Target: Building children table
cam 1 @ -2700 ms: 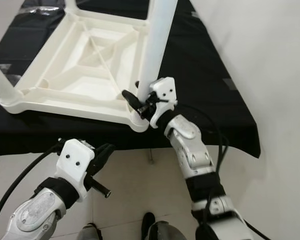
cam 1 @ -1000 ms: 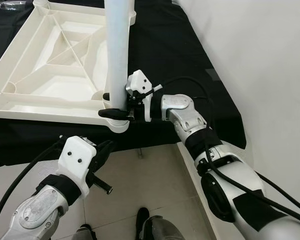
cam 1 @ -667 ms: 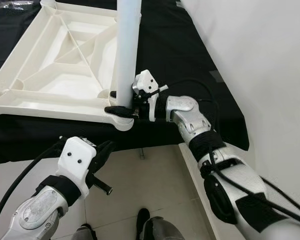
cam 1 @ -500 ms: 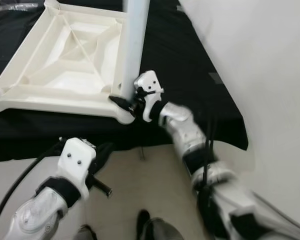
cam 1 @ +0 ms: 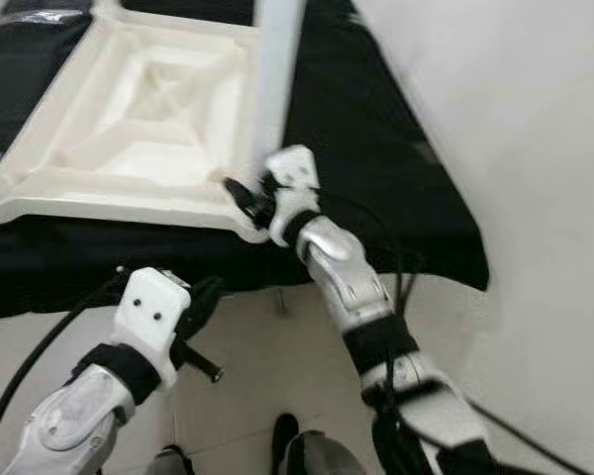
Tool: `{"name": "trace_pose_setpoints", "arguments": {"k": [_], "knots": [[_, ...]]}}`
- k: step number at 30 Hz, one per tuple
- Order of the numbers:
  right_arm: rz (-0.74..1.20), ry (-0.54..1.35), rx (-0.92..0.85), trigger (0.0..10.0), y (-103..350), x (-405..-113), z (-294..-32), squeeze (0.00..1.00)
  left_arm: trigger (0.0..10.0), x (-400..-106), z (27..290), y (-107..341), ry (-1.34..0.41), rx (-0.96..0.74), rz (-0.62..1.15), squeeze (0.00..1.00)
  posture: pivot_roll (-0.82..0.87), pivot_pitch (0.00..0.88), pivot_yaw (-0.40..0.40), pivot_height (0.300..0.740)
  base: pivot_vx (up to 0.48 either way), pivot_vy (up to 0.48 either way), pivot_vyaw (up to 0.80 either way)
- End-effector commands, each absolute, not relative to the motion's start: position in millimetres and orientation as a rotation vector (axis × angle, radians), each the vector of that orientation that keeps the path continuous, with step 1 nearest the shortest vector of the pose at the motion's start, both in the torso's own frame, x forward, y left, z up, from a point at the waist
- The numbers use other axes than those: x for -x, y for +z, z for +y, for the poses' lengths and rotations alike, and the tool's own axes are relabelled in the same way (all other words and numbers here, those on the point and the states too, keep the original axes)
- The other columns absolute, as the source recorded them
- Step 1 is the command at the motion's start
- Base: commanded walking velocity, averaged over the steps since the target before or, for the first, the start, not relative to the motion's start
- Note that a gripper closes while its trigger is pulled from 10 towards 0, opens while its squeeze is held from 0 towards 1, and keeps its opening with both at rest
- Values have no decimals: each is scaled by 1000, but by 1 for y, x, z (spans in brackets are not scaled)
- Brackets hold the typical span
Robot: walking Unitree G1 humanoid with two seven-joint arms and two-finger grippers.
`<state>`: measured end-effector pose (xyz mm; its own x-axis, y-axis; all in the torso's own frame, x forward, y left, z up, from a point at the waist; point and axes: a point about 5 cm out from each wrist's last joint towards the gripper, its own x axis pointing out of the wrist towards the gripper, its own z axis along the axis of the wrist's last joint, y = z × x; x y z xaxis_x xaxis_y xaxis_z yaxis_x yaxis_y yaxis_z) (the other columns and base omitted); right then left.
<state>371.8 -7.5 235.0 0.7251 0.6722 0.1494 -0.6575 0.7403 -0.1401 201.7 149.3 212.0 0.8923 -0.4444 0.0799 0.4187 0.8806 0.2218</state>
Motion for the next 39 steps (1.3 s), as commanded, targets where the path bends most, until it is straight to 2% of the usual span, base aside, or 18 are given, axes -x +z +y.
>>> {"name": "trace_pose_setpoints", "arguments": {"k": [1,6,7,8,9,10,12,22,23,30,39], "knots": [[-158,796,53,10000,225,-372,-6,1000,10000,-200,150,208,-452,-205,-109,0,137,312,-179,740,0,0,0],[-223,924,66,10000,248,-368,-8,1000,10000,-200,149,208,-451,-209,-109,0,157,304,-179,740,0,0,0],[-247,975,88,10000,256,-367,-11,922,10000,-200,149,208,-452,-210,-110,0,161,304,-182,740,0,0,0],[-253,1037,101,10000,261,-365,-13,55,10000,-200,148,208,-452,-210,-112,0,161,304,-182,740,0,0,0],[-253,1037,101,10000,261,-365,-13,55,10000,-200,148,208,-452,-210,-112,0,161,304,-182,740,0,0,0],[-267,1101,124,10000,267,-364,-16,0,10000,-200,148,209,-452,-210,-114,0,163,300,-187,740,0,0,0],[-274,1239,185,10000,270,-367,-21,0,10000,-200,147,209,-451,-210,-117,0,163,299,-189,740,0,0,0],[-223,1384,162,10000,276,-373,-28,0,10000,-199,147,209,-448,-212,-118,0,175,302,-193,740,0,0,0],[-205,1408,160,0,274,-373,-27,0,10000,-199,148,209,-445,-212,-118,0,174,304,-193,740,0,0,0],[-163,1450,187,0,268,-374,-25,0,10000,-198,149,210,-440,-212,-116,0,175,310,-193,740,0,0,0],[-136,1381,208,0,265,-381,-36,0,10000,-197,149,209,-442,-208,-111,0,164,314,-190,740,0,0,0]]}}
